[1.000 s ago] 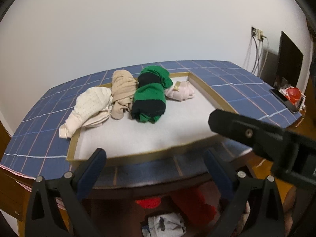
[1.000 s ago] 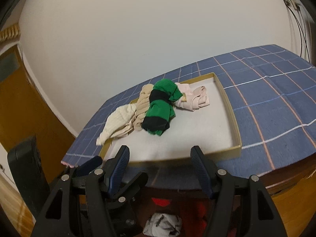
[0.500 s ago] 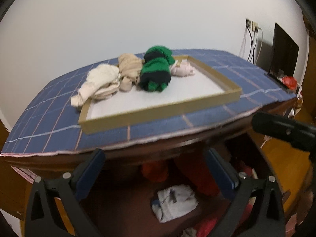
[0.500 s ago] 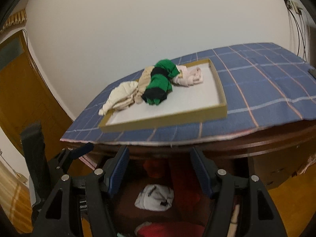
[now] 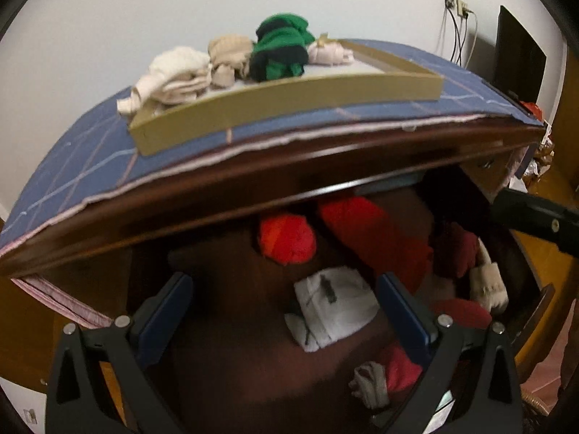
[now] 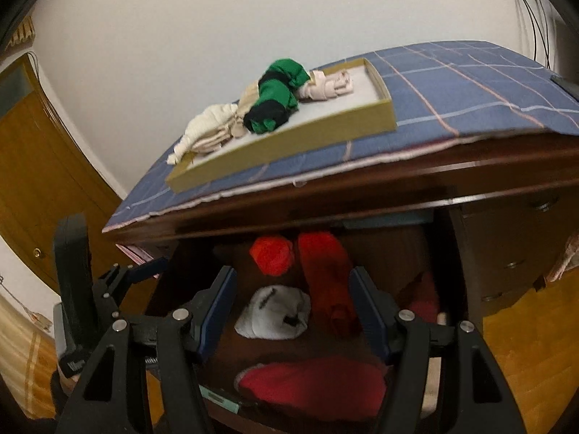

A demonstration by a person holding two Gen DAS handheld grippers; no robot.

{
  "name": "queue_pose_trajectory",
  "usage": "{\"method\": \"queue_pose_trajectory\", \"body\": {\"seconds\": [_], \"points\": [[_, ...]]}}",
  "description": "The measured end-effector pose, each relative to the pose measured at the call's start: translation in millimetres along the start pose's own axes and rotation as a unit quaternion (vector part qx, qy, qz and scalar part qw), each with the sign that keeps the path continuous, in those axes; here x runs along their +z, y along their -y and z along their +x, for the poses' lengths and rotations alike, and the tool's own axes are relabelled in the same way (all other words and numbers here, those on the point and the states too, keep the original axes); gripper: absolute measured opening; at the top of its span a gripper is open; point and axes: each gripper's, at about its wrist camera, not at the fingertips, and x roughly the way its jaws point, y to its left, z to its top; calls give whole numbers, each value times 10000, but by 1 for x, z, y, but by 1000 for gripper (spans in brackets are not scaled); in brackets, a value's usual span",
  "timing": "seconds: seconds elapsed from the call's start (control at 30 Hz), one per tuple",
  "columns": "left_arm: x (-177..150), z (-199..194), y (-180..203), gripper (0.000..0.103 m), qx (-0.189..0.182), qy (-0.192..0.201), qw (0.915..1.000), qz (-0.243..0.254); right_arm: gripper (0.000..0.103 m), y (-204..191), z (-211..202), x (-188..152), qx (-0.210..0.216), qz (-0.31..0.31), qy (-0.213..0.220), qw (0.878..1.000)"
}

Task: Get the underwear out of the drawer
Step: 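Move both open tools back down into the drawer, then grasp grey sock with the left tool while the right grasps red underwear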

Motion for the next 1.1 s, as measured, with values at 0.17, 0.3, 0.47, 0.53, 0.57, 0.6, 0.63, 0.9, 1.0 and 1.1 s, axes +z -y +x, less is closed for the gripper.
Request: {"method": "queue_pose_trajectory", "body": {"seconds": [0.17, 0.3, 0.47, 0.53, 0.57, 0.6, 0.63, 0.9, 1.0, 1.1], "points": [[-2, 21, 4, 103, -76, -516, 9986, 133, 66, 10, -5, -16, -18, 102, -98, 9999], [3, 44, 9, 103, -367, -991, 9944, 8, 66, 16, -8, -19, -37, 166, -108, 9998], [4, 69, 21, 102, -425, -1519, 9873, 207, 66, 19, -5, -15, -111, 92, -176, 9997], [1, 79, 27, 101, -308, -1731, 9837, 383, 66, 20, -1, -14, -223, 43, -242, 9995], [0, 82, 30, 101, -289, -1780, 9826, 440, 66, 22, 1, -13, -250, 42, -269, 9993], [-1, 85, 32, 101, -285, -1812, 9819, 476, 66, 23, 3, -13, -252, 55, -299, 9992], [-2, 89, 35, 101, -274, -1870, 9807, 502, 66, 25, 5, -12, -250, 90, -328, 9991], [-1, 111, 37, 84, -432, -2264, 9717, 509, 66, 31, 11, -11, -220, 229, -394, 9987], [-7, 120, 34, 69, -726, -2473, 9654, 403, 66, 30, 13, -9, -258, 153, -430, 9986], [-10, 120, 30, 53, -1039, -2474, 9630, 263, 66, 30, 21, -4, -373, 121, -588, 9975]]}}
